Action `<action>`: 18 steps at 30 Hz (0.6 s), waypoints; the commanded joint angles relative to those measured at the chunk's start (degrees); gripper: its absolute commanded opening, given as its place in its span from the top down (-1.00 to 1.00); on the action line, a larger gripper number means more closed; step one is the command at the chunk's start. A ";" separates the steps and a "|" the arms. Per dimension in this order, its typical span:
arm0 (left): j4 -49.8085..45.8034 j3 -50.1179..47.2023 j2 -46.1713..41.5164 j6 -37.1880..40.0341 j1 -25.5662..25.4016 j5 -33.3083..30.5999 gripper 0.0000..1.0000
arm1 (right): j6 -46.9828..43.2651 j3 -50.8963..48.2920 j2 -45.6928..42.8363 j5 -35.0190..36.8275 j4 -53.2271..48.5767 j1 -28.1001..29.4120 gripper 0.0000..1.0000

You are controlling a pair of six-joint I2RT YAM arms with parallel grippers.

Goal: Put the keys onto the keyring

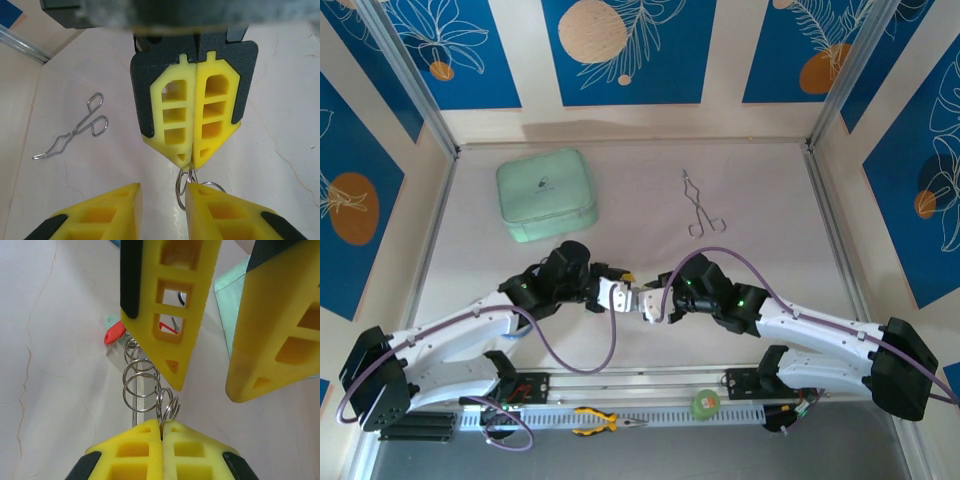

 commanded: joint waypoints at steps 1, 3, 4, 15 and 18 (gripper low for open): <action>2.12 -1.34 1.19 1.61 0.52 0.80 0.44 | 1.09 0.26 -1.41 -2.07 2.94 -0.03 1.00; 2.11 -1.45 1.54 1.43 0.63 0.61 0.45 | 1.16 0.22 -1.37 -2.01 2.99 -0.06 1.00; 2.65 -1.88 1.37 0.98 0.94 0.80 0.45 | 1.30 0.18 -1.40 -1.85 2.84 -0.04 1.00; 6.91 -6.88 -2.43 -4.73 7.60 10.63 0.44 | 2.06 -0.81 -1.84 -1.74 2.96 -0.24 1.00; 8.20 -6.91 -2.19 -5.20 7.64 12.71 0.45 | 1.92 -0.56 -1.70 -2.07 2.95 -0.18 1.00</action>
